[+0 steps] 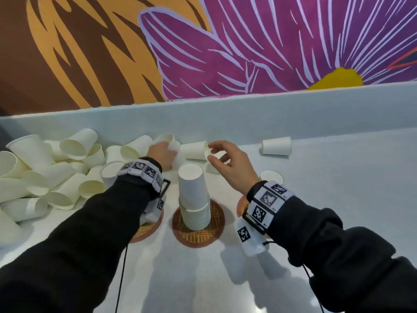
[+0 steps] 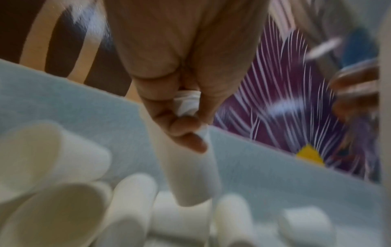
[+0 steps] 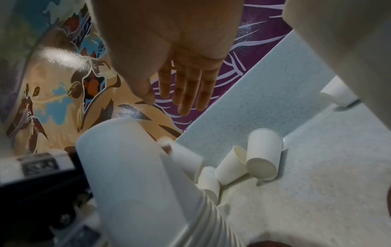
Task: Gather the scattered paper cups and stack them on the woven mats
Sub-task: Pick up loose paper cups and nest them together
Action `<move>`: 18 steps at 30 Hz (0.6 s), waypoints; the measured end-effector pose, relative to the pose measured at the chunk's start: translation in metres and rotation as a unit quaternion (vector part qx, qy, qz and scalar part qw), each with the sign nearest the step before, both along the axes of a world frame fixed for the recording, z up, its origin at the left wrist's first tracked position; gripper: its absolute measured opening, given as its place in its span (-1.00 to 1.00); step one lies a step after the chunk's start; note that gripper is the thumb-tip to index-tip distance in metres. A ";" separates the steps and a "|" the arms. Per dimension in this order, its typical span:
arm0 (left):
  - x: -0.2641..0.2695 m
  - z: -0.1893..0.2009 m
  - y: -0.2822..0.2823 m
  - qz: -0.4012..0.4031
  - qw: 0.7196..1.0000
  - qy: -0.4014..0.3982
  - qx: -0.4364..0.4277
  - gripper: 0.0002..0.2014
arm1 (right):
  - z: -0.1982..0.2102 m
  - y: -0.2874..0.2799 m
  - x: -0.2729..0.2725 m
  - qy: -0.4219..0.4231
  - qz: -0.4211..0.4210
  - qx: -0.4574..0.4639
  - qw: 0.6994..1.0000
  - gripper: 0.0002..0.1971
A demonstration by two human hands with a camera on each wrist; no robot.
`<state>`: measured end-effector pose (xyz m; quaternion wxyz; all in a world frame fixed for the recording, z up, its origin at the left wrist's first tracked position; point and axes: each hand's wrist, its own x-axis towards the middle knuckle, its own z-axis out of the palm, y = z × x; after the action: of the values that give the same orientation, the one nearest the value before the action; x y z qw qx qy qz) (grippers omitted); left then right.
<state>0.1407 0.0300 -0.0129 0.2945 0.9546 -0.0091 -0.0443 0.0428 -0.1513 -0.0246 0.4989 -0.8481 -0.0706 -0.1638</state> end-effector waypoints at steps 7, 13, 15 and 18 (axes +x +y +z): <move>-0.025 0.101 -0.002 0.020 0.919 0.019 -0.392 -0.74 | 0.019 0.010 0.000 -0.079 0.010 0.063 0.995 -0.22; -0.050 0.102 0.006 -0.113 0.907 0.261 -0.312 -0.76 | 0.039 0.029 -0.012 -0.126 0.045 0.110 0.985 -0.37; -0.053 0.096 0.004 -0.111 0.924 0.259 -0.259 -0.81 | 0.039 0.034 -0.017 -0.120 0.062 0.100 0.986 -0.39; -0.059 0.092 -0.001 -0.093 0.961 0.214 -0.146 -0.80 | 0.038 0.036 -0.022 -0.089 0.064 0.093 0.990 -0.39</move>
<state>0.0818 0.0294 0.0787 0.4200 0.8646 -0.0410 -0.2728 0.0209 -0.1148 0.0130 0.5771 -0.7734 -0.1538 -0.2123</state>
